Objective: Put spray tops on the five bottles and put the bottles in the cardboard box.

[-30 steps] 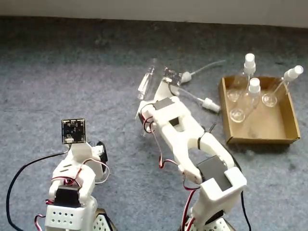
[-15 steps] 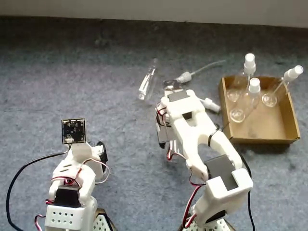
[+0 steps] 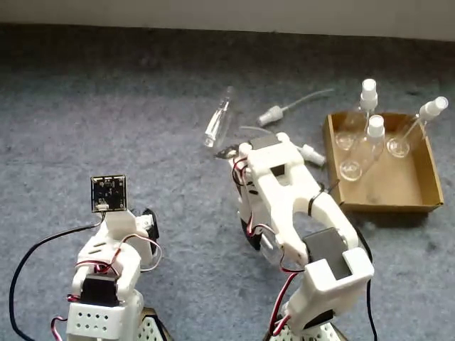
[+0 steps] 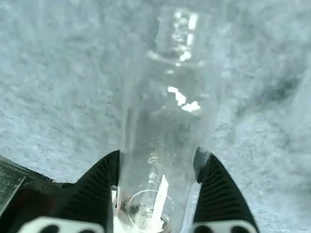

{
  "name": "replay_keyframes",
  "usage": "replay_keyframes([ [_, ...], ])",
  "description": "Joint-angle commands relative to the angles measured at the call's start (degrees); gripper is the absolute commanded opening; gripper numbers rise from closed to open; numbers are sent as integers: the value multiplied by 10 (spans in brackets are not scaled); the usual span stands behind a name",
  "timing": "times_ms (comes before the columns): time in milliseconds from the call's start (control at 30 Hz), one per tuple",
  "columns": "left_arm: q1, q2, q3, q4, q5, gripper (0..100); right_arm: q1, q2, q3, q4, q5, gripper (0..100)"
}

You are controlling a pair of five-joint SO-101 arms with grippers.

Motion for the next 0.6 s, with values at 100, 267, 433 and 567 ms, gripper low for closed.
replay_keyframes([
  [100, 10, -2, 13, -11, 1, 7, 8, -12, -9, 25, 11, 190],
  [267, 10, -2, 13, -11, 1, 7, 7, -12, -9, 23, 18, 201],
  [433, 11, -2, 13, -11, 1, 7, 7, -12, -10, 22, 33, 284],
  [567, 11, -2, 13, -11, 1, 7, 5, -13, -10, 12, 37, 310],
])
